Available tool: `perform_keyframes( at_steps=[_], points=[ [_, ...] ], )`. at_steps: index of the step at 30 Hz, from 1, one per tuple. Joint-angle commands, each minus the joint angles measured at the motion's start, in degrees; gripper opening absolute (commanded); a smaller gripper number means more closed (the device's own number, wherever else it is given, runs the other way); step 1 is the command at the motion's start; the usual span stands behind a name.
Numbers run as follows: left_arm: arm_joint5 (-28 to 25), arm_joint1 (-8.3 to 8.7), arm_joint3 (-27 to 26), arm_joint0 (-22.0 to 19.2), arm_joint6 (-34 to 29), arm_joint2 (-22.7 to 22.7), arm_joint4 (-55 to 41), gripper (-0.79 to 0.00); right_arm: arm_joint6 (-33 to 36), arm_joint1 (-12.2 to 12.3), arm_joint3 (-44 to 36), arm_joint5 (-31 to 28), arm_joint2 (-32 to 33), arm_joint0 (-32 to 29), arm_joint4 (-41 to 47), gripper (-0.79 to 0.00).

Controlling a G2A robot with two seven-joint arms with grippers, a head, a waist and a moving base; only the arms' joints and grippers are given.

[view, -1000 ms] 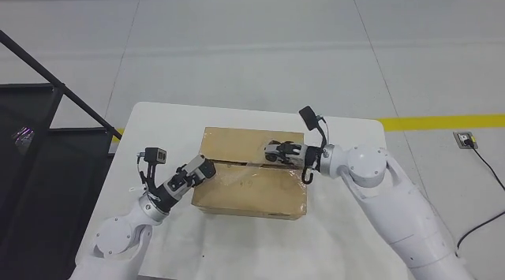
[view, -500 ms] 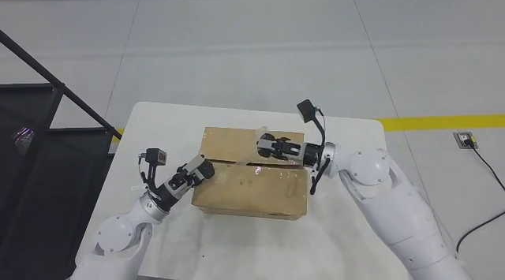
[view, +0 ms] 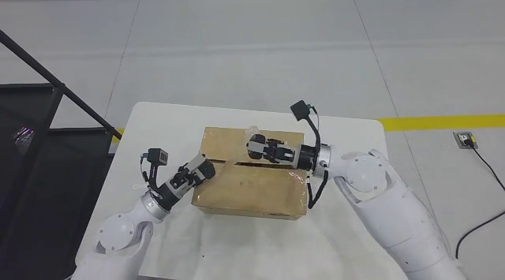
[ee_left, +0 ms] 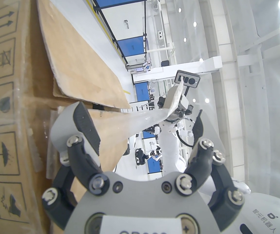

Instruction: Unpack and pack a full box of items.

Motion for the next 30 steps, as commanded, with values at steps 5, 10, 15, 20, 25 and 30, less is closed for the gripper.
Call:
perform_keyframes(
  at_steps=[5,10,15,20,25,30],
  points=[
    [0.6,-0.05,1.3,-0.7,-0.2,0.3,-0.8,0.0,0.0,-0.3,-0.8,-2.2,-0.8,0.6,-1.8,-0.785],
    [1.0,-0.1,2.1,-1.1,-0.8,0.3,-2.7,0.0,-1.3,-0.6,-1.2,-2.3,-1.2,0.9,-2.2,-0.785],
    [-0.8,0.18,1.2,0.1,-1.1,-1.9,-4.8,0.0,-1.7,-0.7,-1.2,-1.7,-1.3,1.0,-2.3,-0.785],
    [-2.9,0.77,-0.7,3.3,-0.3,-6.8,-7.5,0.0,-1.7,-0.7,-1.2,-1.7,-1.3,1.0,-2.3,-0.785],
    [-2.9,1.21,-0.8,5.4,0.0,-10.1,-8.9,0.0,-1.7,-0.7,-1.2,-1.7,-1.3,1.0,-2.3,-0.785],
    [-2.1,1.3,-0.5,5.7,-1.2,-9.9,-8.8,0.0,-1.8,-0.7,-3.4,-4.3,-1.5,0.3,-2.7,-0.785]
  ],
)
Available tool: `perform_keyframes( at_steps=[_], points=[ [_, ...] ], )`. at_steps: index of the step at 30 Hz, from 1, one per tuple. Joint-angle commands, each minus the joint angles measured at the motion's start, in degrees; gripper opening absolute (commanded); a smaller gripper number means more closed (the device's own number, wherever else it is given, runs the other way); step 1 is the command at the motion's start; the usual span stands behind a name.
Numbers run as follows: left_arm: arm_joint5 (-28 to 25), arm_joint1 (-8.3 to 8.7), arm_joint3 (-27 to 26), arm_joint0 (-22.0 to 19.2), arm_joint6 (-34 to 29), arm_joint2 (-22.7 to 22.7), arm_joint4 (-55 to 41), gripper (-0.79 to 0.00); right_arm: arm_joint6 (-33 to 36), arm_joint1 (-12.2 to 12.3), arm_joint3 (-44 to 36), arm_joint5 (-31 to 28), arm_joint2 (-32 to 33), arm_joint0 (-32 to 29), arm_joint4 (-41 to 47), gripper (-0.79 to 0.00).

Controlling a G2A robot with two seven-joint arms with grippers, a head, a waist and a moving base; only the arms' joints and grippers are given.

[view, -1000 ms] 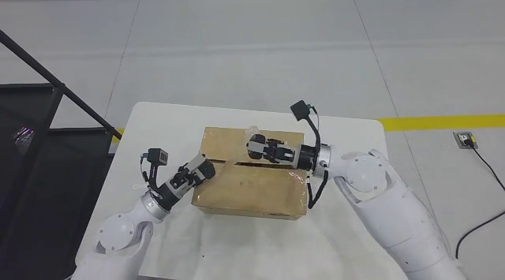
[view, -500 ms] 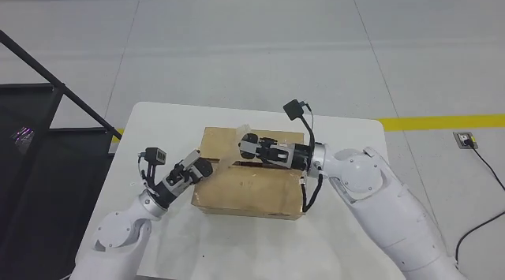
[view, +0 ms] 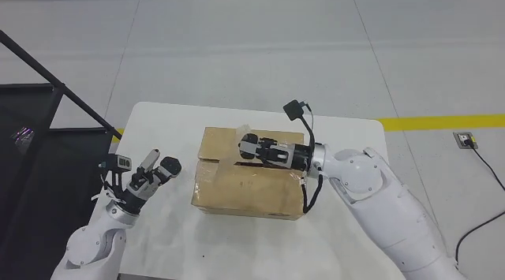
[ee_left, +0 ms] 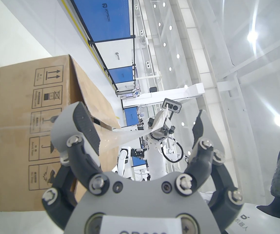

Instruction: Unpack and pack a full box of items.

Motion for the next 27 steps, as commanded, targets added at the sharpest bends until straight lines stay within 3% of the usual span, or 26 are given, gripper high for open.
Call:
perform_keyframes(
  at_steps=[1,6,14,22,27],
  points=[
    [0.6,0.02,0.1,0.0,-0.5,0.5,0.6,0.0,0.2,0.0,-1.0,-2.6,0.0,-0.1,-0.1,-0.785],
    [2.1,-0.16,1.4,-1.0,-0.2,2.7,2.6,0.0,1.0,-0.3,-1.5,-7.3,-0.8,1.2,-1.8,-0.785],
    [-0.3,-0.41,-0.1,-1.0,0.1,3.6,1.0,0.0,2.9,-1.2,1.4,-12.0,-3.0,5.4,-2.0,-0.785],
    [-0.8,-0.13,-4.8,1.7,-1.6,1.8,-1.2,0.0,3.2,-2.2,3.8,-12.8,-4.9,8.3,-1.4,-0.785],
    [1.6,-0.21,-3.6,0.6,-2.1,4.0,1.4,0.0,3.3,-2.5,4.5,-13.9,-5.4,8.9,-1.3,-0.785]
  ],
)
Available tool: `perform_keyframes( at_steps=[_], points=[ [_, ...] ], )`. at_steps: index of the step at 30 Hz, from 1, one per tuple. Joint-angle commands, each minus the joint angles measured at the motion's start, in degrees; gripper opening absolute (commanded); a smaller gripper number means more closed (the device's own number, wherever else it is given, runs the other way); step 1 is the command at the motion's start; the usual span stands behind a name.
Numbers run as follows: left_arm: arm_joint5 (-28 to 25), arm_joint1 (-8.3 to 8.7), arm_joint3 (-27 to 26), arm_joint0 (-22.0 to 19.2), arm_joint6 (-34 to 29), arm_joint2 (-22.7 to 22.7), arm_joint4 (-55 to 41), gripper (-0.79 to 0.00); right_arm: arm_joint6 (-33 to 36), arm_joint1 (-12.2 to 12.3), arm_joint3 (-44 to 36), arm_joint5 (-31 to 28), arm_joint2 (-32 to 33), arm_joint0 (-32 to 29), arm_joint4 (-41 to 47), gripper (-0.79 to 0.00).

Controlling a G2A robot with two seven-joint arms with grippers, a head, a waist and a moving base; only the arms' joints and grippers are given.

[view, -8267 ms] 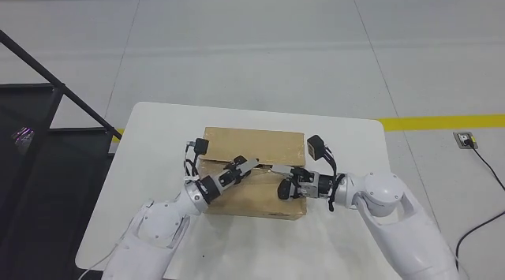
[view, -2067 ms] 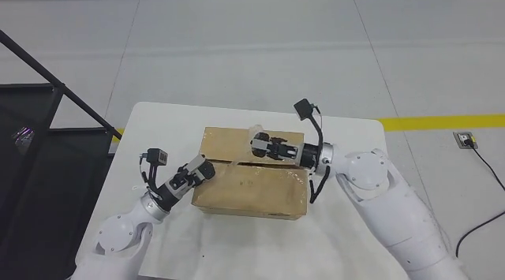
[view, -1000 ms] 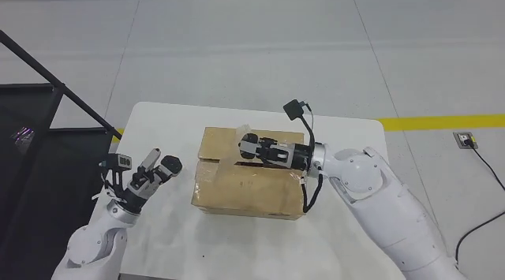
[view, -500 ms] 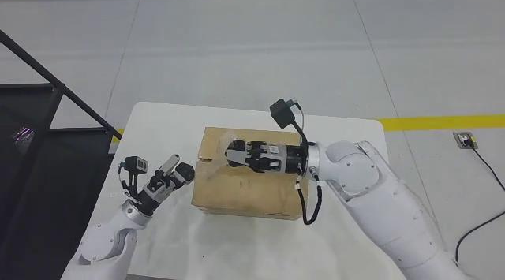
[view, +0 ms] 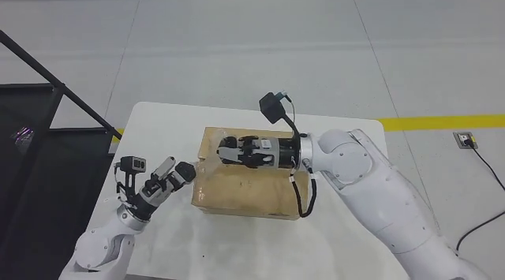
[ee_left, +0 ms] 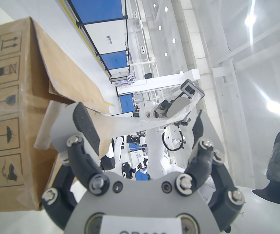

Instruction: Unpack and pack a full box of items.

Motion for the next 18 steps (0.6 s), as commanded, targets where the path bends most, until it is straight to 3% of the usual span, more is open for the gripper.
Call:
perform_keyframes(
  at_steps=[1,10,18],
  points=[
    [1.0,-0.09,1.6,-1.2,0.4,1.4,2.1,0.0,0.0,-0.1,0.0,-0.8,-0.1,0.2,-0.2,-0.785],
    [0.8,-0.61,5.3,-4.2,2.5,4.2,3.2,0.0,0.7,-0.2,-1.4,-4.9,-0.5,0.5,-2.1,-0.785],
    [0.6,0.27,2.0,-0.3,-3.6,-2.9,-8.2,0.0,-0.1,-0.4,-2.8,-5.3,-0.4,1.0,-2.7,-0.785]
  ],
)
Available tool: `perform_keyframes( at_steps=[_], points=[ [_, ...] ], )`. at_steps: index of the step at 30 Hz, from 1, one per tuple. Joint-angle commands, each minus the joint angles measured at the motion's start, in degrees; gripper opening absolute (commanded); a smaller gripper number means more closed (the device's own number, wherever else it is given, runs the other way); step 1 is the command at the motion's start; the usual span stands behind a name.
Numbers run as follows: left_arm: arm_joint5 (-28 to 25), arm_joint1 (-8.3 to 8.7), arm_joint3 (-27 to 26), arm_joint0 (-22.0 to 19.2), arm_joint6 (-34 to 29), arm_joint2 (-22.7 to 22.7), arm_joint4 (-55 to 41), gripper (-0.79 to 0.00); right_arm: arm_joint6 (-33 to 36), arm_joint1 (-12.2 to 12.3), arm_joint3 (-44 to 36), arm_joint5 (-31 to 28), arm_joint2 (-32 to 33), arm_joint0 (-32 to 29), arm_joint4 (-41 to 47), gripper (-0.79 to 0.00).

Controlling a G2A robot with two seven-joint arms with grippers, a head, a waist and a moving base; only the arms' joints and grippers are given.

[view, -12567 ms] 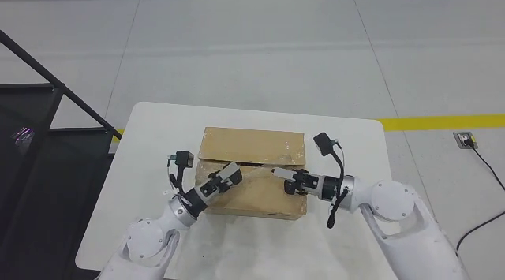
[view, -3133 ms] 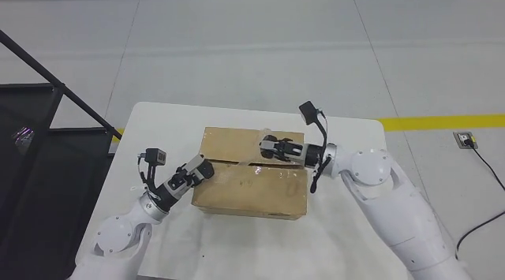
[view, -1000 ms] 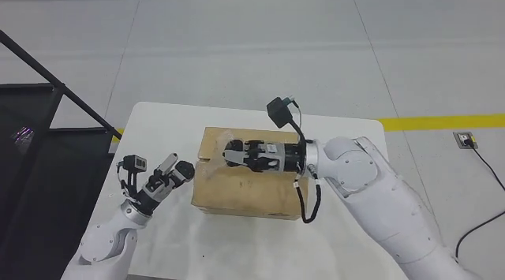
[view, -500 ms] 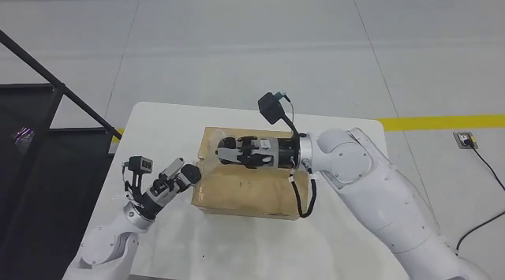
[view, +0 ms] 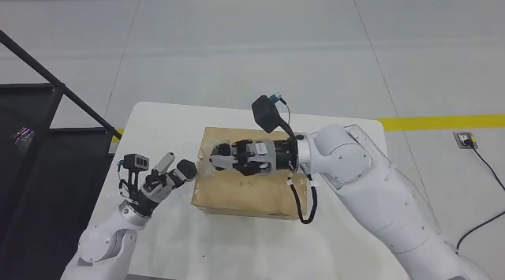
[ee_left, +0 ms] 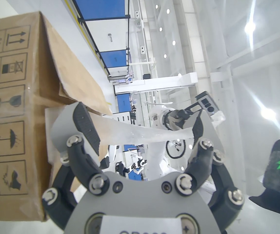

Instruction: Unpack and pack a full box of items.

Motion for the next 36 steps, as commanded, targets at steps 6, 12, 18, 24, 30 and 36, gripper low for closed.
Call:
perform_keyframes(
  at_steps=[6,12,18,24,30,36],
  points=[
    [0.7,0.67,1.8,2.4,-2.0,-5.8,-5.5,0.0,-1.8,-0.3,-0.9,0.1,0.3,0.8,-0.5,-0.785],
    [-1.0,0.48,4.0,2.1,0.4,-3.3,1.7,0.0,-2.7,-0.7,-0.2,0.8,-0.5,2.0,-0.5,-0.785],
    [-1.7,0.06,4.9,0.6,0.6,1.8,8.6,0.0,-3.7,-1.1,0.4,0.5,-0.8,2.6,-0.1,-0.785],
    [-1.8,0.16,5.2,0.7,-1.8,1.6,5.9,0.0,-4.7,-1.0,-2.3,0.8,0.5,2.4,-1.7,-0.785],
    [-0.6,0.4,4.1,2.1,-5.5,-0.2,-0.9,0.0,-4.1,-0.5,-5.5,1.5,2.5,1.8,-2.5,-0.785],
    [1.7,0.56,3.1,2.8,-9.5,-0.6,-5.0,0.0,-2.9,-0.2,-7.3,2.6,3.4,1.9,-2.7,-0.785]
  ],
)
